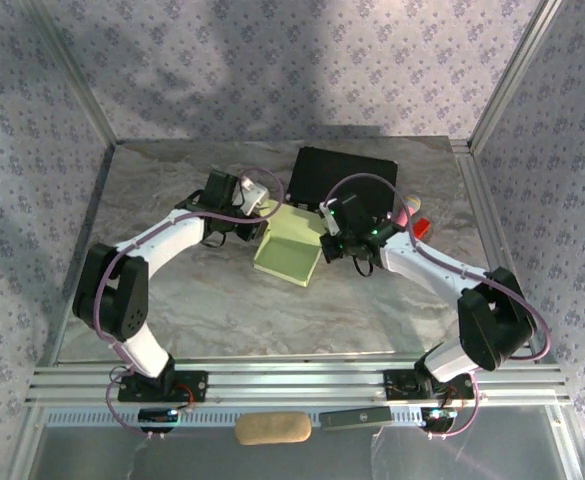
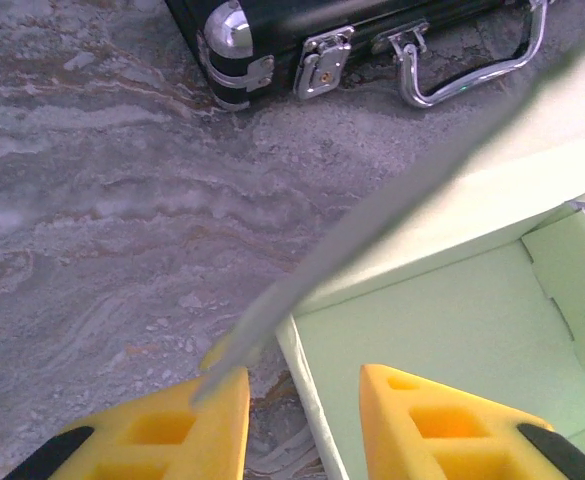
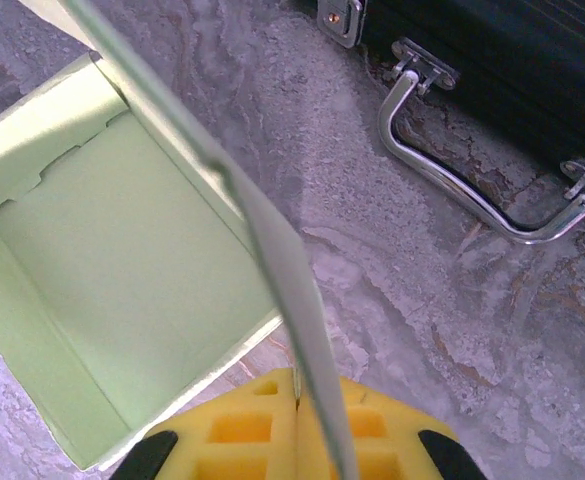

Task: Fold the paper box

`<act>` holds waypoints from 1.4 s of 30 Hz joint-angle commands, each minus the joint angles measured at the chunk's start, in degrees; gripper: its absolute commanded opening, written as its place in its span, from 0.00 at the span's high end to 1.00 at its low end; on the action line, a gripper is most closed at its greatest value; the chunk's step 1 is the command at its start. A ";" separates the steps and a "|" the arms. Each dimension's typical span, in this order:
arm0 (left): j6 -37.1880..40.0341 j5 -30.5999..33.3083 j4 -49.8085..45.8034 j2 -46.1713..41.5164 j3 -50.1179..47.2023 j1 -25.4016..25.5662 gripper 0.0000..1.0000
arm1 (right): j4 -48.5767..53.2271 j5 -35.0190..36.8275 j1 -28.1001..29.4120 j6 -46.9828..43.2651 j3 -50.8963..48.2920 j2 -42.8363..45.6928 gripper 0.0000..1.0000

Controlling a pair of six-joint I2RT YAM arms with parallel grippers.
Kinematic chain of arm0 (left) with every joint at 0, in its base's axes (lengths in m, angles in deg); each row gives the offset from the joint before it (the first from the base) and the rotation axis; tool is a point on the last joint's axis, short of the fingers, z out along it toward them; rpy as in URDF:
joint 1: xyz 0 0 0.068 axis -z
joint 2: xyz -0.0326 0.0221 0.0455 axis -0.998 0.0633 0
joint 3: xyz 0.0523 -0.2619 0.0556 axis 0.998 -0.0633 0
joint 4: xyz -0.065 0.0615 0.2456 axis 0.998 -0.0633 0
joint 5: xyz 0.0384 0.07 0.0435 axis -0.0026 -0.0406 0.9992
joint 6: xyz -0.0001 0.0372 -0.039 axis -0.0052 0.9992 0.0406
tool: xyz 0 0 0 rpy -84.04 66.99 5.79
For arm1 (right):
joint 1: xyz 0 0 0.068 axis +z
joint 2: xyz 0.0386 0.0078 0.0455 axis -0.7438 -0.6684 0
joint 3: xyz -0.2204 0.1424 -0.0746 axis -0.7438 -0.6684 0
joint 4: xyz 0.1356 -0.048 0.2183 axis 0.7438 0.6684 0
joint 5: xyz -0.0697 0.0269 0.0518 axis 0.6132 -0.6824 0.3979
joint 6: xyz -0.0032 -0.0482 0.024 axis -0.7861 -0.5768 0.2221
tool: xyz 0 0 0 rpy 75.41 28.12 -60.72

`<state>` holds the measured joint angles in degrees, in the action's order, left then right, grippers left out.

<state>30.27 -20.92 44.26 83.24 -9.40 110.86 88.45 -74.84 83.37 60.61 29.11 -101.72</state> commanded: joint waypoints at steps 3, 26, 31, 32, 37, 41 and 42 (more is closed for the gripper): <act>3.02 5.10 3.08 -2.58 -0.12 -0.59 0.64 | 2.41 -1.48 -0.33 -1.98 2.35 -1.17 1.00; 2.96 -3.68 -0.89 3.58 6.47 -2.45 0.77 | 2.99 -4.84 -1.76 -3.48 4.03 -2.83 1.00; 2.61 -0.67 -0.46 1.70 5.10 -1.24 0.88 | 2.63 -3.21 -1.12 -2.03 4.30 -2.75 1.00; 2.43 -0.16 -0.24 1.24 4.68 -0.85 0.88 | 2.45 -2.92 -1.04 -1.56 4.38 -2.75 1.00; 0.71 5.02 0.71 -0.75 2.95 1.38 0.94 | 2.53 0.05 0.14 1.44 5.79 -3.64 1.00; -5.05 9.62 1.75 -2.28 1.34 2.37 1.00 | 3.67 5.00 1.71 6.25 8.14 -5.35 1.00; -6.85 10.56 2.52 -2.74 0.49 2.63 1.00 | 3.70 6.62 2.25 7.78 8.72 -5.75 1.00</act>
<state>28.46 -13.90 44.74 83.15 -7.26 112.63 90.74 -73.05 84.16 63.54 35.07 -106.23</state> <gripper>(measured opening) 0.048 0.052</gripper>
